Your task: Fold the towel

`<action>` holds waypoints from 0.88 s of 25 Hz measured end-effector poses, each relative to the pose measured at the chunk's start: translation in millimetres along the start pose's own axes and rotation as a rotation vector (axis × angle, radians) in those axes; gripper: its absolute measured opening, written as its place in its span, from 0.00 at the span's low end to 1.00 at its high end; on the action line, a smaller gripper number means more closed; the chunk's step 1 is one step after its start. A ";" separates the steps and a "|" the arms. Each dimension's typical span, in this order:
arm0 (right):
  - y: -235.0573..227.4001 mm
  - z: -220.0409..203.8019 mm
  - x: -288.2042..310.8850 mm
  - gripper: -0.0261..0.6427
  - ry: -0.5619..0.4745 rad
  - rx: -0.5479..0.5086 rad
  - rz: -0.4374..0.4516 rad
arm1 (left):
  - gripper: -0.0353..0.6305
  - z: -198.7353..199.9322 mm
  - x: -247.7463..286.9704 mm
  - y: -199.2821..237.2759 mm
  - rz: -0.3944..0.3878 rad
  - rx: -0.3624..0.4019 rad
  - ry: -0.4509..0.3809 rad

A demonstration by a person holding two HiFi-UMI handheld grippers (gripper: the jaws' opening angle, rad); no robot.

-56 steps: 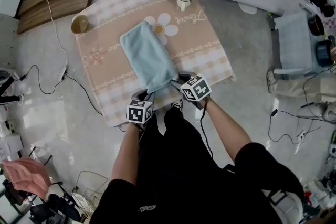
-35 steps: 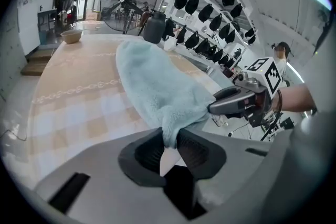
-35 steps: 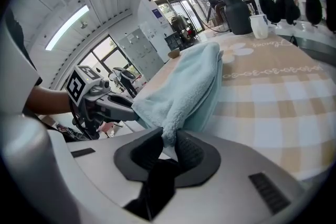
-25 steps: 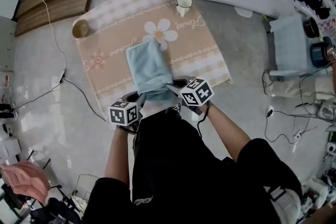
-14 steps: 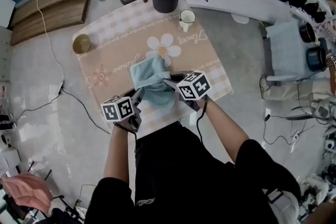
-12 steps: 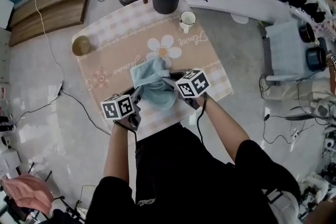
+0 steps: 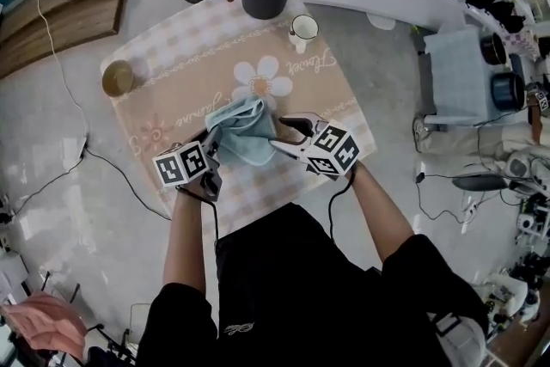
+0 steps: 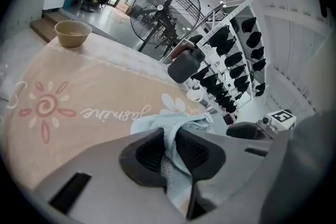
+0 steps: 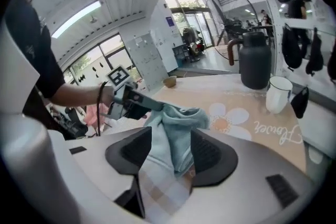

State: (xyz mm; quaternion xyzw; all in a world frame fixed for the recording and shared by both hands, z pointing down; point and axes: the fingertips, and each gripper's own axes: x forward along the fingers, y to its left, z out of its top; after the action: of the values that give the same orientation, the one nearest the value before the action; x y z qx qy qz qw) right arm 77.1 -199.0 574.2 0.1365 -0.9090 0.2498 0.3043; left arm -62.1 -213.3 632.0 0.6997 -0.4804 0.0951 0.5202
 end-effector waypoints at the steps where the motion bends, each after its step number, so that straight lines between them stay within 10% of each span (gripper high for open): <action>1: 10.1 -5.4 0.2 0.36 0.019 -0.046 0.016 | 0.15 1.0 2.5 1.0 -0.001 -0.004 -0.002; 11: 42.9 -26.6 29.7 0.42 0.152 -0.306 0.005 | 0.15 6.2 9.4 -1.4 -0.026 -0.035 -0.004; 15: 7.4 -4.5 36.3 0.09 0.048 -0.141 -0.102 | 0.15 3.7 7.0 0.8 -0.029 -0.012 -0.007; 22: -61.8 21.9 40.2 0.07 -0.057 0.186 -0.205 | 0.19 10.4 3.9 -2.5 -0.079 -0.053 -0.036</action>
State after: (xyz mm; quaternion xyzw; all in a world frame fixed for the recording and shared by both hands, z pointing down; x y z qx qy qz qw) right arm 59.9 -266.5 607.0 0.2632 -0.8715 0.2967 0.2883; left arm -62.0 -224.1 628.3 0.7056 -0.4644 0.0491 0.5330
